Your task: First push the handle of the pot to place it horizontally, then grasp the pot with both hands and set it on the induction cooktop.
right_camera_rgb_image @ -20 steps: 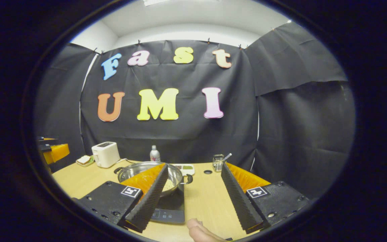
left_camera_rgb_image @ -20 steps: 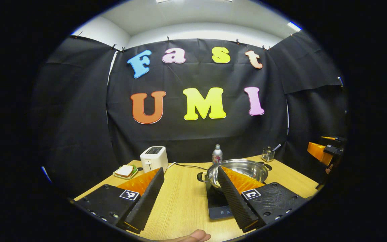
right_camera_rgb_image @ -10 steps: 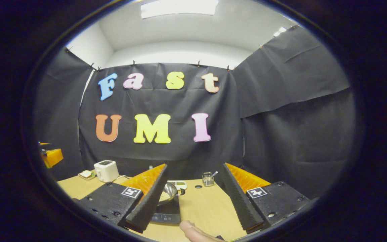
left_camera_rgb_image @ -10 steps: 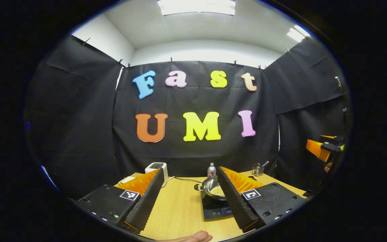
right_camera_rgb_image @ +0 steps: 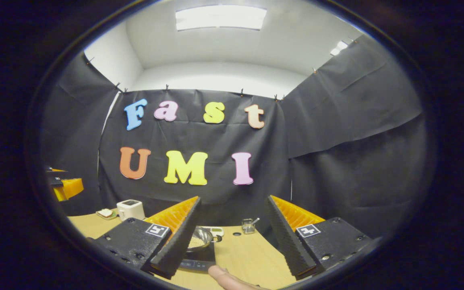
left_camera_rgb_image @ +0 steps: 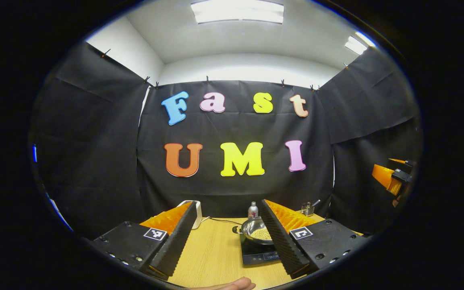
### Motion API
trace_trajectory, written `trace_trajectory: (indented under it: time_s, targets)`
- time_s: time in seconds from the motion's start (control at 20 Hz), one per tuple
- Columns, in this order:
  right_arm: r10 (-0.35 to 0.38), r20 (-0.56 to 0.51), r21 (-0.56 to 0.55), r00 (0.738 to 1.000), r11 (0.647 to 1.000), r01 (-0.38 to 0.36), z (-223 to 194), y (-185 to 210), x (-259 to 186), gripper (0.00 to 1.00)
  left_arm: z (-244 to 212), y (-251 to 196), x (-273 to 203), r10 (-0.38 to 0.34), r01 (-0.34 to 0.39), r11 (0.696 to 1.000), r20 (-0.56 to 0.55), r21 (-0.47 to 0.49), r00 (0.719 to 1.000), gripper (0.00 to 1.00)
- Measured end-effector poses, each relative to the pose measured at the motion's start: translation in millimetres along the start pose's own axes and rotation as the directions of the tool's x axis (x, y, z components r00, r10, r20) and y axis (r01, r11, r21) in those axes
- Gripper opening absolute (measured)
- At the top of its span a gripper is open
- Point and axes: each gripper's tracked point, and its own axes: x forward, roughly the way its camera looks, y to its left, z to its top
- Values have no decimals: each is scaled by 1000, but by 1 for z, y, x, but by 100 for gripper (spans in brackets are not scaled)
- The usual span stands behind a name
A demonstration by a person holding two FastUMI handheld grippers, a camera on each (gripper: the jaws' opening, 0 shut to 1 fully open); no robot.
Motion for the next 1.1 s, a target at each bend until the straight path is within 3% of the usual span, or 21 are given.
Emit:
trace_trajectory:
  time_s: [0.35,1.1]
  targets:
    - [52,-24,7,998,999,-52,-3,10,-8,99,-7,-10,2,-17,17,1000,-7,7,1000,95]
    - [68,-41,26,997,997,-67,-21,5,-3,99,-19,-20,5,-37,38,999,-14,23,999,95]
